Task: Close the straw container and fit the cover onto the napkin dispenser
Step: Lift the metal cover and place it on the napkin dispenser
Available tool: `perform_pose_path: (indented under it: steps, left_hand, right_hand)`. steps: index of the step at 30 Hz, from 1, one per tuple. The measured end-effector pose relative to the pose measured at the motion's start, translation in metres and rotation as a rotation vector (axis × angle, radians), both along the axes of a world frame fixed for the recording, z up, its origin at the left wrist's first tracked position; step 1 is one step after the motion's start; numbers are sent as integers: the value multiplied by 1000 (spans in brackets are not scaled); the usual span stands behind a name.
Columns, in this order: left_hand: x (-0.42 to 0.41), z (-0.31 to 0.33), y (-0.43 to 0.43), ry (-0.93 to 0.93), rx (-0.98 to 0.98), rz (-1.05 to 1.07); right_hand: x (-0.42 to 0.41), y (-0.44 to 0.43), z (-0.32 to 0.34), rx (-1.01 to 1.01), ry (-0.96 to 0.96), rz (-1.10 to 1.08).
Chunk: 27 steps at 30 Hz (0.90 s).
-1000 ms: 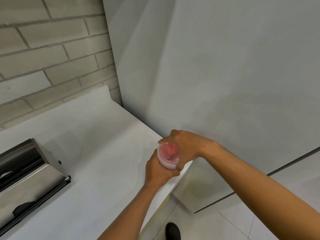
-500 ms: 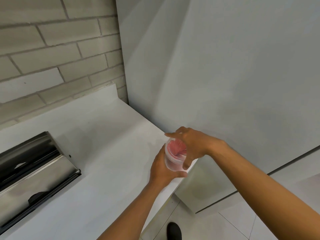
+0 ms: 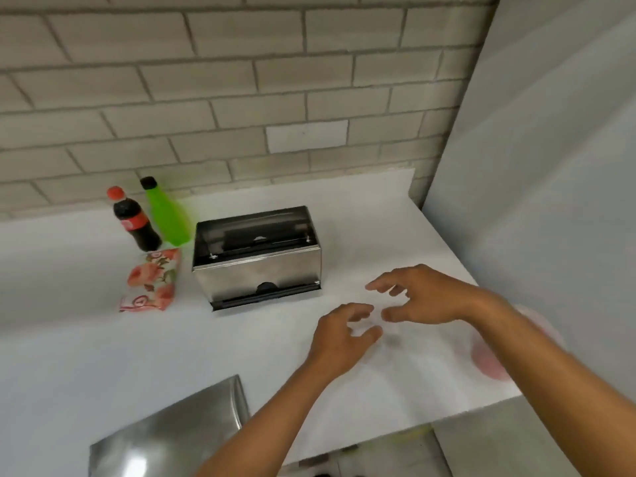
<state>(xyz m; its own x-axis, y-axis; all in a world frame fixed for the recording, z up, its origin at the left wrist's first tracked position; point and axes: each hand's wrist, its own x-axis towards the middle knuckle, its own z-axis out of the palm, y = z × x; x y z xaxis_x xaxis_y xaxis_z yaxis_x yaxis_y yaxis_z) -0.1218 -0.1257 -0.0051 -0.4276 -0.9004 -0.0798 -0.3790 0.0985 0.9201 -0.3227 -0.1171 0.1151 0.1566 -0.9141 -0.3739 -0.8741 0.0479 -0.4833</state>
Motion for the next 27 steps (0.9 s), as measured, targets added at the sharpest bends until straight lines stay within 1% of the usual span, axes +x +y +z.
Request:
perform_pose_path:
  steps: [4,8,10,12,15,19,24,27]
  left_hand:
    - [64,-8,7,-78,3,155]
    - [122,-11,34,-137,18,427]
    - [151,-10,51,-171,22,548]
    - [179,-9,72,-166,51,666]
    - [215,-5,106,-220,67,863]
    - [254,-2,143,-285,70,1095]
    - [297,-10,163,-424,98,1233]
    - [314,-18,165,-344,195,1267]
  right_hand:
    - [40,-28,-24,89,-20,149]
    - [84,-45,-52,141,-47,307]
    - [109,-48,-67,146,-74,386]
    - [134,-47,-80,143,-99,467]
    - [168,-39,-96,137,-129,548]
    - [204,-20,-112,101,-136,585]
    - [230,-9,-119,58,-27,575]
    - [238,-5,-120,72,0,549]
